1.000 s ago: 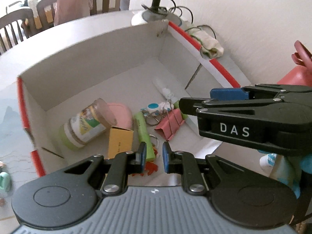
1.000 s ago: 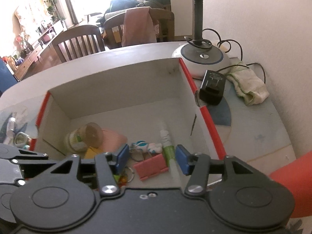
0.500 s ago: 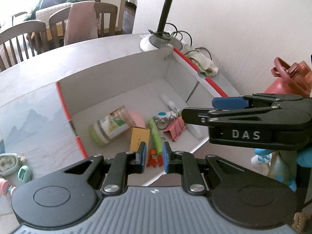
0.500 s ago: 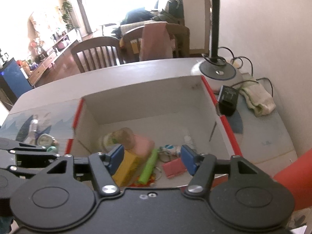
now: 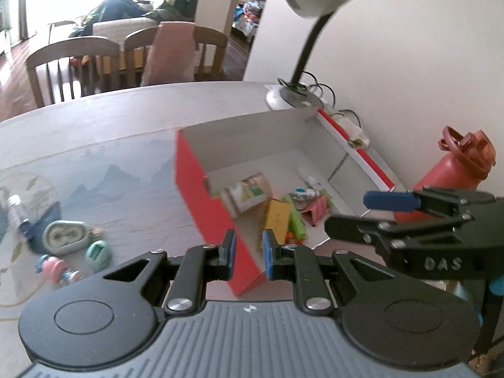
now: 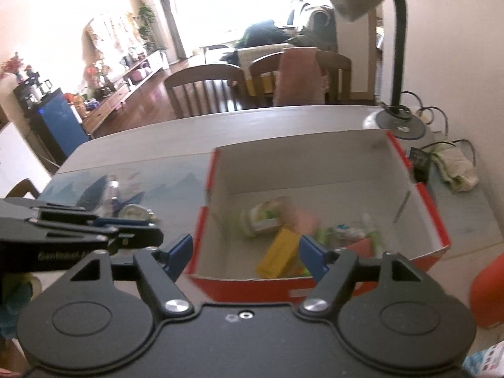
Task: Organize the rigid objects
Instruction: 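Withdraw both tools from the box back to the pile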
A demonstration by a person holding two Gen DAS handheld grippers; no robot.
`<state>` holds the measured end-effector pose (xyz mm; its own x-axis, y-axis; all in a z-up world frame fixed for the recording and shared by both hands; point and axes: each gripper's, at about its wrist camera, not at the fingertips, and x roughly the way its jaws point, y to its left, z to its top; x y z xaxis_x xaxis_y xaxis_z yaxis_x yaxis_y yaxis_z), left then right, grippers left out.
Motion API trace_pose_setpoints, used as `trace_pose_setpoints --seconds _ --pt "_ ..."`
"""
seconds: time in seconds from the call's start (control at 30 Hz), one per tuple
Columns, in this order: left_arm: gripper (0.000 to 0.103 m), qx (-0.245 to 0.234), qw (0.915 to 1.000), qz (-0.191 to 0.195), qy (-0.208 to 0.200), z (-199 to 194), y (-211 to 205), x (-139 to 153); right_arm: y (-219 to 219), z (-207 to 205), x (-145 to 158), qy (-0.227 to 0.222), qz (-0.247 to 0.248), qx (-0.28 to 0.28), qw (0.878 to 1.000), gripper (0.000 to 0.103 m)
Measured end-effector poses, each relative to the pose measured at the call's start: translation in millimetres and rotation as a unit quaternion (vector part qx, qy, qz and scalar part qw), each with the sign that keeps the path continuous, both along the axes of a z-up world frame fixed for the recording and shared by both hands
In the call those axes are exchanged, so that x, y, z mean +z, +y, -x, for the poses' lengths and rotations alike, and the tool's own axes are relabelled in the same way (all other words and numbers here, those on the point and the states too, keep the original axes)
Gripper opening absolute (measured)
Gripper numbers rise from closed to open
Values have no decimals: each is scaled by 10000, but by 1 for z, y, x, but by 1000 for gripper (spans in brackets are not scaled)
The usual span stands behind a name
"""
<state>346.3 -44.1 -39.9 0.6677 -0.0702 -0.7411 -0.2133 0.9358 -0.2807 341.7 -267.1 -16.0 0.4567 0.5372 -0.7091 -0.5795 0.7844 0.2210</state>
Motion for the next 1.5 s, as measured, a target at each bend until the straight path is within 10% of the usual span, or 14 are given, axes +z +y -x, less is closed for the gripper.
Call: trace_pose_setpoints --seconds 0.2,0.87,1.5 --pt "66 215 9997 -26 -148 35 27 1 30 31 3 -35 -113 207 9997 80" --pt "83 555 9981 -87 -242 101 139 -8 146 88 -9 -190 -187 647 9975 94" --pt "103 1380 9904 -59 -47 87 251 -66 225 57 -68 49 410 -120 9991 92"
